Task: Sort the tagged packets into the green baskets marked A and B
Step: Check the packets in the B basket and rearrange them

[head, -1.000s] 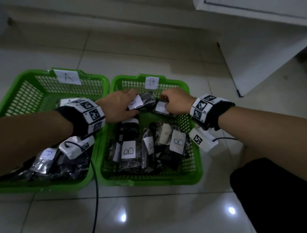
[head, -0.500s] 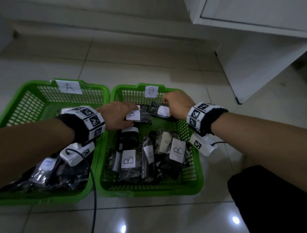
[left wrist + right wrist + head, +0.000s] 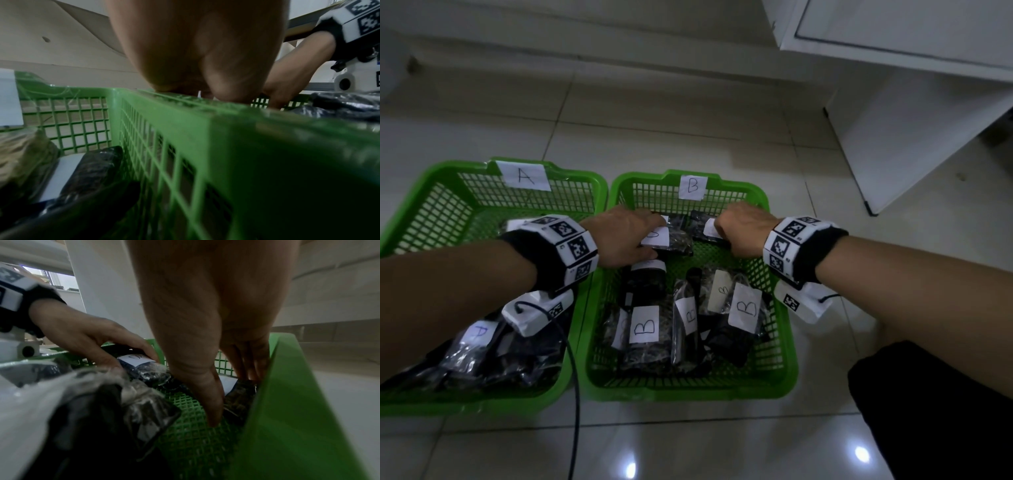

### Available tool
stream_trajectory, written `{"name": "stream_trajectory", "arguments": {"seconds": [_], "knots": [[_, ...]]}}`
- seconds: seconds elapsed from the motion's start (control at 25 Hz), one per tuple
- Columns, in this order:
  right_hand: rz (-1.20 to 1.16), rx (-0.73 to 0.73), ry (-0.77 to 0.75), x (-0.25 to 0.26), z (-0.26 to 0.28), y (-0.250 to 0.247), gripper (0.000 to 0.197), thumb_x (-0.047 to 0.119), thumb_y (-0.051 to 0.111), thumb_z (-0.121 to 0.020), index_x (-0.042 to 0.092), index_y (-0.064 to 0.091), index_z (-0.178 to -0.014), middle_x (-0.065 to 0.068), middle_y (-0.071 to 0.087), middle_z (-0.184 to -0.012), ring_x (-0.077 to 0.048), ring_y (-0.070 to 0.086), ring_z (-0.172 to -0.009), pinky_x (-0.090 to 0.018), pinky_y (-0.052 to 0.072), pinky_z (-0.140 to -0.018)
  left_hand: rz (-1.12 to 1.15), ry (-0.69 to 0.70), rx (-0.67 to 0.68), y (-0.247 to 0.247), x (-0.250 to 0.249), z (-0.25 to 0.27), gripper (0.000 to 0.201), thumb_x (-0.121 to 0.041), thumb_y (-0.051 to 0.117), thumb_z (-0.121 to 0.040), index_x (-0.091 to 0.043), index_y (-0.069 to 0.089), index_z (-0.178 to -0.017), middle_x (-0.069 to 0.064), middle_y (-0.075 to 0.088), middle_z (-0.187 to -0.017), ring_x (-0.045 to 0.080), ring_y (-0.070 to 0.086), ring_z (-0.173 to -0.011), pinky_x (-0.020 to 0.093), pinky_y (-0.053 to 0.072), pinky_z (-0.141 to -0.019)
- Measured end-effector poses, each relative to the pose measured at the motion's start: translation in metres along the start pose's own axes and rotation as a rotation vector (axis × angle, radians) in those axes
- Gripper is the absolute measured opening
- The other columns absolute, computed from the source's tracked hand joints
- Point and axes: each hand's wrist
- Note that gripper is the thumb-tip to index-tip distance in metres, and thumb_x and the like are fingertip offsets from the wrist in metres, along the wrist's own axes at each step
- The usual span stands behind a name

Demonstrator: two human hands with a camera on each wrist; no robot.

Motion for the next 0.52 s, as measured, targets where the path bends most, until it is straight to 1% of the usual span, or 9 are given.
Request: {"name": "stream_trajectory", "arguments": {"seconds": [0.04,0.08,0.12,0.16,0.24,0.28,0.36,0.44,0.52], "knots": [[-0.002,0.041,-0.012,0.001,0.001,-0.001,0.028,-0.001,0.061,-0.087,0.014,0.069,-0.109,-0.004,0.053,-0.09,-0.027,0.06,-0.085,-0.027,0.038,-0.06,-0.012,0.0,0.009,0.0,0.0,-0.001,0.061,-0.043,0.058,-0.095,-0.016,0.039,-0.146,0.007,0.05,-0.143,0.028,0.055,-0.121,0.035,0.044,-0.099],[0.003,0.067,-0.015,0.002,0.001,-0.003,0.034,-0.001,0.059,-0.09,0.016,0.068,-0.118,-0.004,0.052,-0.092,-0.027,0.059,-0.085,-0.028,0.037,-0.063,-0.017,0.003,0.015,-0.001,-0.001,-0.002,0.061,-0.044,0.057,-0.095,-0.016,0.039,-0.147,0.007,0.049,-0.144,0.028,0.055,-0.121,0.035,0.044,-0.099],[0.014,0.056,-0.02,0.004,0.001,-0.006,0.031,0.001,0.058,-0.092,0.014,0.068,-0.117,-0.006,0.054,-0.094,-0.029,0.059,-0.087,-0.03,0.038,-0.066,-0.016,0.006,0.018,-0.002,-0.001,-0.002,0.061,-0.044,0.057,-0.095,-0.016,0.04,-0.146,0.007,0.049,-0.144,0.027,0.055,-0.121,0.034,0.044,-0.099],[0.041,0.036,-0.009,0.006,0.0,-0.009,0.022,0.002,0.059,-0.092,0.01,0.068,-0.111,-0.008,0.056,-0.095,-0.03,0.061,-0.088,-0.031,0.04,-0.068,-0.012,0.011,0.02,-0.002,0.0,-0.002,0.06,-0.044,0.057,-0.095,-0.016,0.04,-0.146,0.006,0.05,-0.143,0.027,0.056,-0.12,0.034,0.044,-0.098],[0.061,-0.028,0.014,0.007,-0.004,-0.014,0.006,0.002,0.061,-0.091,0.007,0.064,-0.091,-0.01,0.061,-0.092,-0.03,0.065,-0.087,-0.034,0.045,-0.067,-0.009,0.017,0.022,0.0,0.001,-0.002,0.06,-0.045,0.057,-0.095,-0.016,0.041,-0.146,0.006,0.05,-0.142,0.027,0.057,-0.118,0.033,0.044,-0.097],[0.045,-0.055,0.035,0.005,-0.005,-0.015,0.007,0.001,0.062,-0.09,0.006,0.062,-0.085,-0.01,0.063,-0.089,-0.03,0.066,-0.086,-0.035,0.048,-0.067,-0.008,0.016,0.021,0.001,0.002,-0.002,0.061,-0.045,0.058,-0.095,-0.016,0.041,-0.146,0.007,0.05,-0.142,0.027,0.056,-0.119,0.033,0.043,-0.098],[-0.043,-0.093,0.075,0.0,-0.006,-0.014,0.008,0.0,0.063,-0.085,0.005,0.068,-0.086,-0.01,0.067,-0.09,-0.028,0.066,-0.086,-0.036,0.054,-0.072,-0.001,0.019,0.014,0.003,0.003,-0.003,0.062,-0.045,0.058,-0.095,-0.016,0.04,-0.147,0.007,0.049,-0.144,0.027,0.056,-0.121,0.034,0.044,-0.1],[-0.13,-0.104,0.109,-0.005,-0.006,-0.011,0.016,-0.002,0.065,-0.083,0.01,0.072,-0.091,-0.008,0.07,-0.097,-0.025,0.065,-0.091,-0.035,0.053,-0.077,-0.003,0.027,0.009,0.003,0.003,-0.003,0.062,-0.045,0.057,-0.096,-0.016,0.039,-0.148,0.006,0.049,-0.144,0.027,0.055,-0.121,0.033,0.042,-0.1],[-0.18,-0.097,0.116,-0.006,-0.007,-0.008,0.02,-0.003,0.066,-0.083,0.012,0.071,-0.096,-0.006,0.068,-0.103,-0.024,0.064,-0.097,-0.034,0.052,-0.081,-0.006,0.027,0.005,0.003,0.004,-0.003,0.062,-0.045,0.057,-0.096,-0.016,0.039,-0.147,0.006,0.049,-0.144,0.027,0.055,-0.121,0.034,0.041,-0.1]]}}
Point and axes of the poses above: each hand's wrist, its own z-axis away from the middle knuckle, its own y-axis out of the palm, x = y × z
